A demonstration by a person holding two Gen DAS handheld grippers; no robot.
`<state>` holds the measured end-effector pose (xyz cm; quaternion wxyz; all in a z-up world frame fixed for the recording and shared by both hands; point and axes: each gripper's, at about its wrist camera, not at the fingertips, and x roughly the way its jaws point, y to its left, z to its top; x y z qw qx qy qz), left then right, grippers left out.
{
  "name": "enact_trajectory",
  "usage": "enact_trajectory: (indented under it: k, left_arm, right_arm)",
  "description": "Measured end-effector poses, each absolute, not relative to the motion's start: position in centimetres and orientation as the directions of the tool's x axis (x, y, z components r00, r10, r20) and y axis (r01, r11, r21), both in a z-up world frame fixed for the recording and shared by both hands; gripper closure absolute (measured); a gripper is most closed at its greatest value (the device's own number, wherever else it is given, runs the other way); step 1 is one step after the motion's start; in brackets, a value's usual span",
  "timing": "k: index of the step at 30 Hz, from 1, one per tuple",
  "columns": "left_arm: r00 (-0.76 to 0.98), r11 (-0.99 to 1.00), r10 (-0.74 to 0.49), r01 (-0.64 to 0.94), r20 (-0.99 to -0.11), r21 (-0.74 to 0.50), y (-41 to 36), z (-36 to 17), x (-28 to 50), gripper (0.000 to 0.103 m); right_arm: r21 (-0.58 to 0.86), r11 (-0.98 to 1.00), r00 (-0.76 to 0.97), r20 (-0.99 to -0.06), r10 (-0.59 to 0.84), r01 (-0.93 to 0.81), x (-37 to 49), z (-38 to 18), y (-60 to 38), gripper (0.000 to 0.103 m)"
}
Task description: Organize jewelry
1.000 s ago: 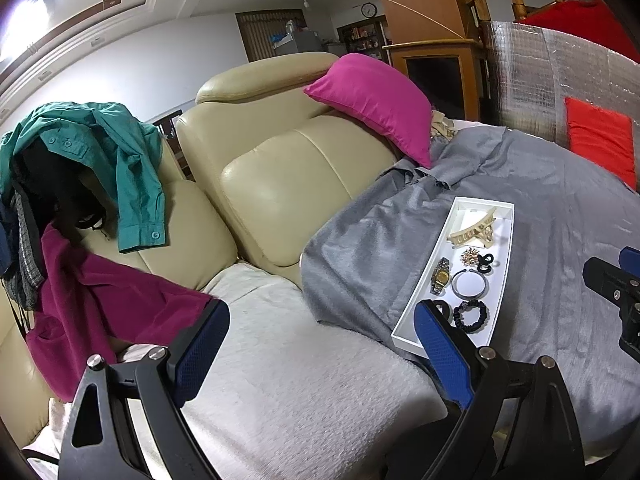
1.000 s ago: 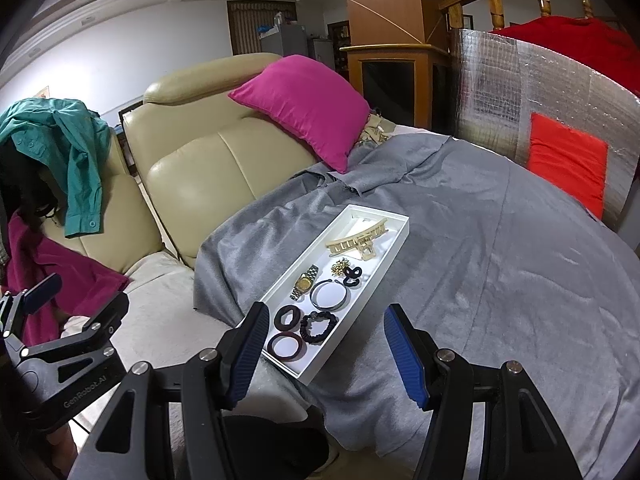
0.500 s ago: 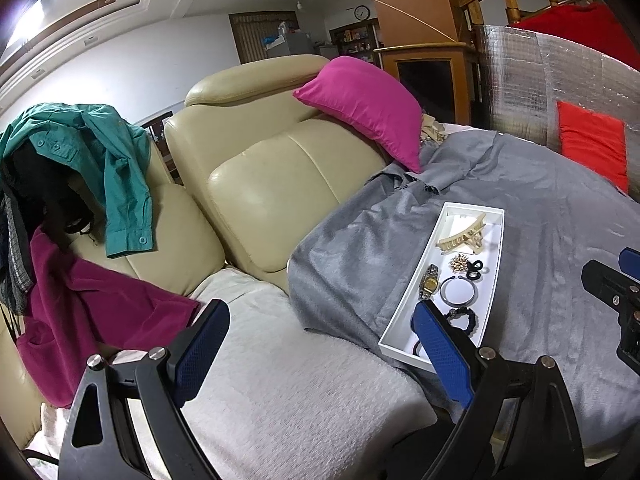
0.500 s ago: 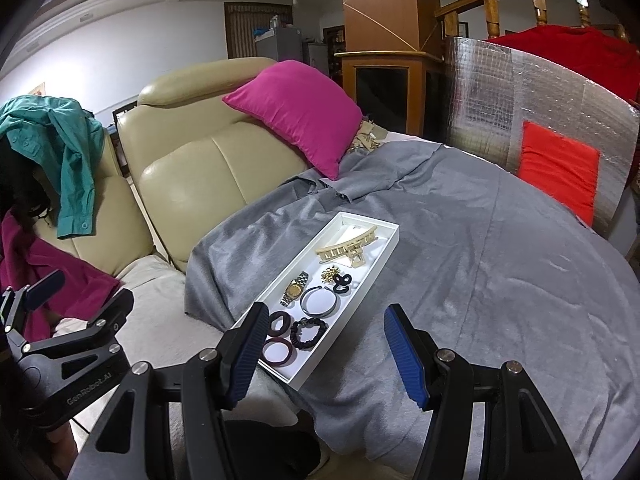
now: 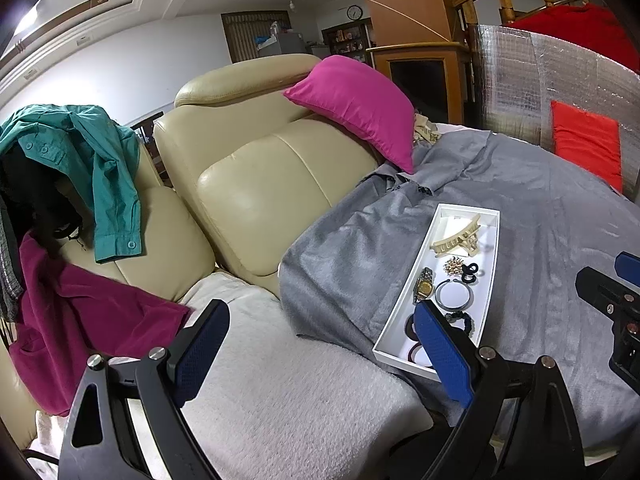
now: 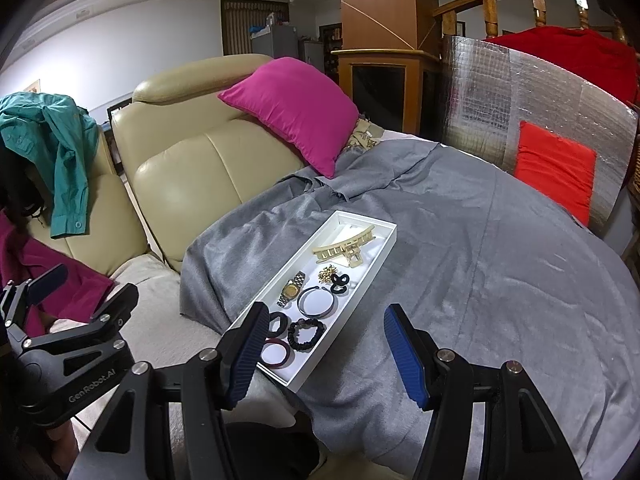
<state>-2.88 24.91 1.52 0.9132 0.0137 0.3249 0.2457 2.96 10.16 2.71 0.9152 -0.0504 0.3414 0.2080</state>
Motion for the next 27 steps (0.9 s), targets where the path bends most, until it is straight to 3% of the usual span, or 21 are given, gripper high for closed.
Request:
enact_trajectory:
  k: [27]
  left_arm:
    - [0.630, 0.856, 0.495, -0.471, -0.598, 0.211, 26.7, 0.9, -2.3, 0.010]
  right_arm:
    - [0.075, 0.890, 0.647, -0.660, 0.382, -0.449, 4.4, 1.6, 12.3, 0.039]
